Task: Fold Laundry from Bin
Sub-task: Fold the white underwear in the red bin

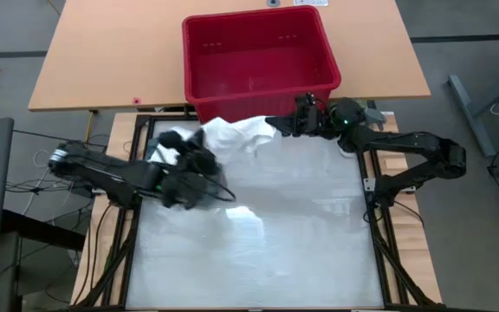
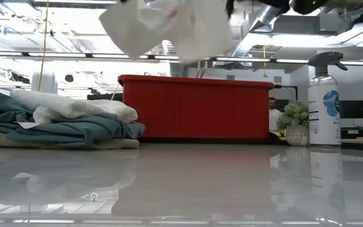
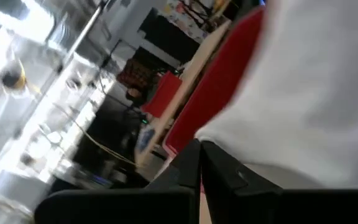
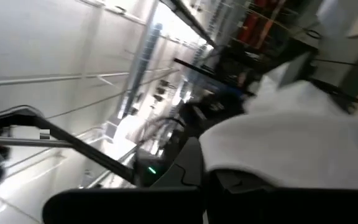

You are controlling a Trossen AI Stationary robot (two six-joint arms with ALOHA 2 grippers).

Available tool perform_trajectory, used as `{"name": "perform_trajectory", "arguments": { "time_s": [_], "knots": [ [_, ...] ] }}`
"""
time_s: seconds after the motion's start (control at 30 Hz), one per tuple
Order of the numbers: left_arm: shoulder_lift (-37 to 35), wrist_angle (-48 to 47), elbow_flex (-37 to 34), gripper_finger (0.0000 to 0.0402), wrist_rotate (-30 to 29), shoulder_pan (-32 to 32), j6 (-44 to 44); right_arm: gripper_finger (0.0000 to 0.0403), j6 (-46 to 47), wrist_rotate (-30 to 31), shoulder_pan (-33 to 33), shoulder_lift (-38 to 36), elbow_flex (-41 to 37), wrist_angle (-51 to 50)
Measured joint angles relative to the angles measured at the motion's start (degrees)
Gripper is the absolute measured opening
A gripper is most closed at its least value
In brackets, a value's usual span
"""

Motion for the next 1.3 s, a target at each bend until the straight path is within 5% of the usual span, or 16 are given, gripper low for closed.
{"name": "perform_trajectory", "arguments": {
  "time_s": [0.17,0.4,0.6,0.77,0.97,1.1,1.3],
  "knots": [
    [-7.0,-5.3,0.0,0.0,5.0,0.0,-11.1,0.0018,-3.8,-1.4,-1.3,0.0,0.0,-9.3],
    [-11.2,-19.1,-4.0,0.0,28.9,3.2,-42.3,0.0018,-15.2,-0.1,-0.9,0.0,0.0,-33.2],
    [-9.6,-9.3,-17.8,0.0,40.0,2.2,-54.5,0.0018,-19.9,3.9,2.4,0.0,0.0,-50.4],
    [-6.3,9.0,-27.4,0.0,47.7,0.2,-57.4,0.0018,-19.7,7.8,10.1,0.0,0.0,-65.5],
    [-0.8,22.9,-29.8,0.0,51.5,-1.7,-57.9,0.0018,-15.7,17.3,18.8,0.0,0.0,-84.8],
    [5.4,32.8,-29.8,0.0,54.0,-1.8,-51.9,0.0018,-14.6,23.6,19.3,0.0,0.0,-91.2],
    [16.0,51.4,-29.4,0.0026,59.2,-0.8,-30.9,0.0018,-16.9,23.5,16.3,0.0,0.0,-88.5]
  ]
}}
